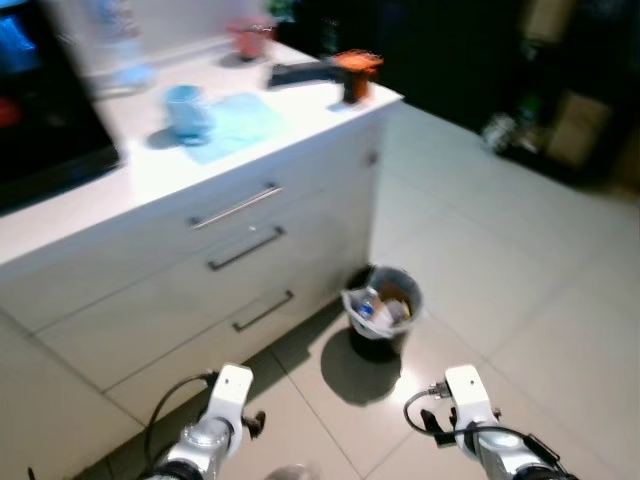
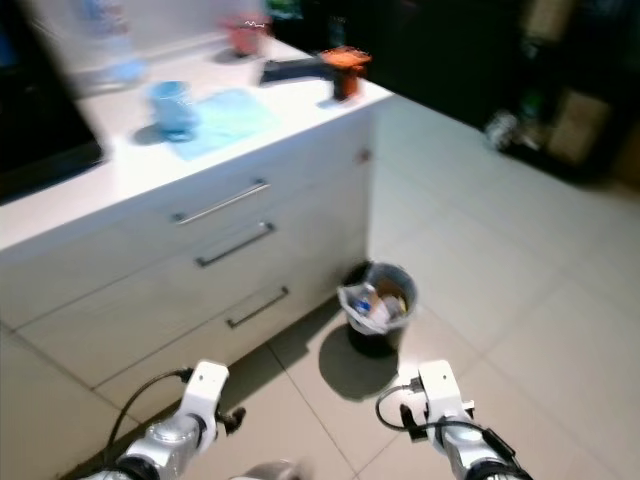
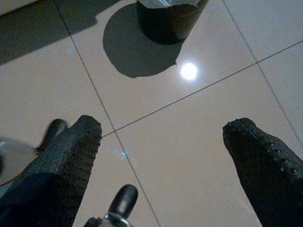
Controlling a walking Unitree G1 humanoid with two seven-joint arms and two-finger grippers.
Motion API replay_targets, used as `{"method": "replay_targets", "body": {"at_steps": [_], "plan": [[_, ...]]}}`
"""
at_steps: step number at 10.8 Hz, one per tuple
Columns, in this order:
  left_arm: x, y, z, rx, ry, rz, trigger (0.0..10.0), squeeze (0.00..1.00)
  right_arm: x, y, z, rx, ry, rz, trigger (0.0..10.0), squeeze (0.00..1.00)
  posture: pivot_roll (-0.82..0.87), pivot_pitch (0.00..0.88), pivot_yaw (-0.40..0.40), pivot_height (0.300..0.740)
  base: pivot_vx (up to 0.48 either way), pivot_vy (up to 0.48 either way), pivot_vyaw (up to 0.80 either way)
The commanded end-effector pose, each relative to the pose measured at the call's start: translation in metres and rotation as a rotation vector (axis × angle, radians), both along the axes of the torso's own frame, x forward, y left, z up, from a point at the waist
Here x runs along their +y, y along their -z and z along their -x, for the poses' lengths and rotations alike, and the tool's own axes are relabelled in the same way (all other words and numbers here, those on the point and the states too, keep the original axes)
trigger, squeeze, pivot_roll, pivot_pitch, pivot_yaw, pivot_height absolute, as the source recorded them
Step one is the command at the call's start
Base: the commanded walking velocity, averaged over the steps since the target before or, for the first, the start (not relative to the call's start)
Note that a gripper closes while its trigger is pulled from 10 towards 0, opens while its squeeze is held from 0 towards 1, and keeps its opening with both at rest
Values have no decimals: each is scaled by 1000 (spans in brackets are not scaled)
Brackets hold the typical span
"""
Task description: Kitchen organization
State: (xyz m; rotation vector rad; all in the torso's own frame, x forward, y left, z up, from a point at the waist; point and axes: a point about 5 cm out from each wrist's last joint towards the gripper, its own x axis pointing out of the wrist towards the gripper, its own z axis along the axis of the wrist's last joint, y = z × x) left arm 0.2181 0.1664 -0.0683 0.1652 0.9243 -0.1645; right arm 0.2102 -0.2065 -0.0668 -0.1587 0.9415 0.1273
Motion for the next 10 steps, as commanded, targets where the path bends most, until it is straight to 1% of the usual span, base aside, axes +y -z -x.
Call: {"method": "replay_targets", "body": {"at_steps": [1, 3, 6, 10], "plan": [[2, 2, 4, 12, -1, -17, 10000, 0, 1, 0, -1, 11, -21, 11, 10000, 0, 92, 0, 29, 740, 0, 0, 800], [-3, 4, 6, 17, 7, -14, 10000, 0, -2, 0, 1, 20, -26, 23, 10000, 0, 106, 0, 20, 740, 0, 0, 800], [-2, 6, 9, 31, 9, -34, 10000, 0, -2, 0, 1, 15, -28, 0, 10000, 0, 117, 0, 23, 740, 0, 0, 800], [-5, 5, 7, 29, 31, -43, 10000, 0, -1, 0, 0, 14, -36, 9, 10000, 0, 113, 0, 24, 740, 0, 0, 800]]}}
